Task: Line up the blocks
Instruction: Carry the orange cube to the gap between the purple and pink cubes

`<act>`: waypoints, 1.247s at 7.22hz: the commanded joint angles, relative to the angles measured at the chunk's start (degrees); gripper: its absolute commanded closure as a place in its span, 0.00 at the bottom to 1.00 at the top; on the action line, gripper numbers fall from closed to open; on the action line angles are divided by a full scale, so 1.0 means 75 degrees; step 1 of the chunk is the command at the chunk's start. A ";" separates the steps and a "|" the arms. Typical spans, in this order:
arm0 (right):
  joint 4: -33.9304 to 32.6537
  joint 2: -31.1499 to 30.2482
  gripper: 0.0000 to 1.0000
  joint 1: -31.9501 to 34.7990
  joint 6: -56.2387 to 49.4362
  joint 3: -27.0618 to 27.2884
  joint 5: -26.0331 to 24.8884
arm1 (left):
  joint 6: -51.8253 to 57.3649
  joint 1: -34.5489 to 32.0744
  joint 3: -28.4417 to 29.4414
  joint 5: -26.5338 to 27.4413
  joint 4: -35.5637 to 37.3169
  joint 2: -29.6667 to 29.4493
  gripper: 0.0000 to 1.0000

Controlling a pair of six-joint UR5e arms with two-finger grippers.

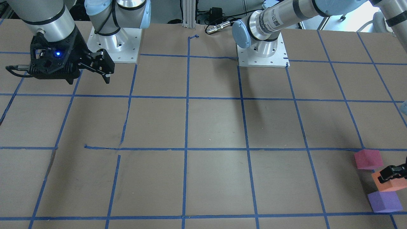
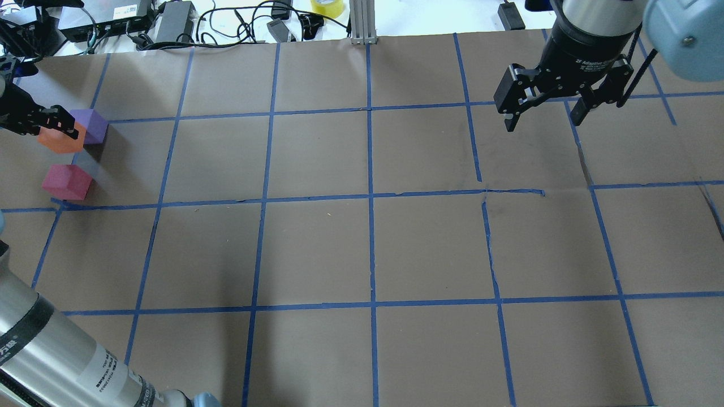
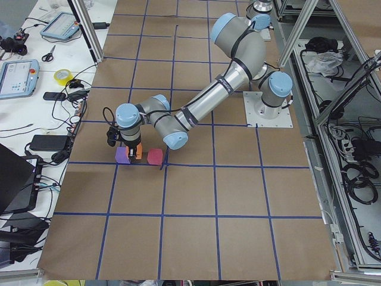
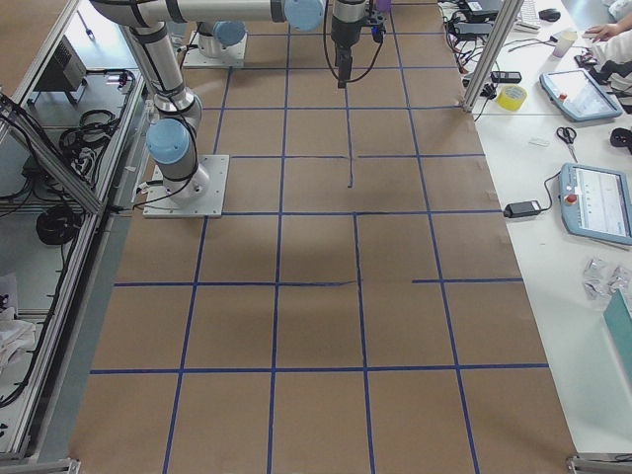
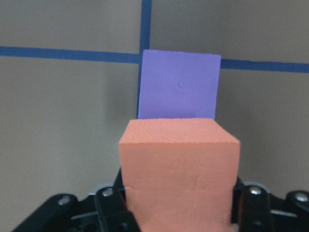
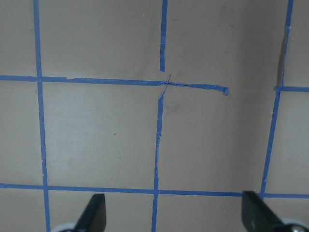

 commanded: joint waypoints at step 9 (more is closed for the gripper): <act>0.0000 -0.0002 0.00 -0.0003 0.0000 0.0086 0.0000 | 0.0525 -0.0011 -0.0081 0.0192 0.0048 0.0000 0.92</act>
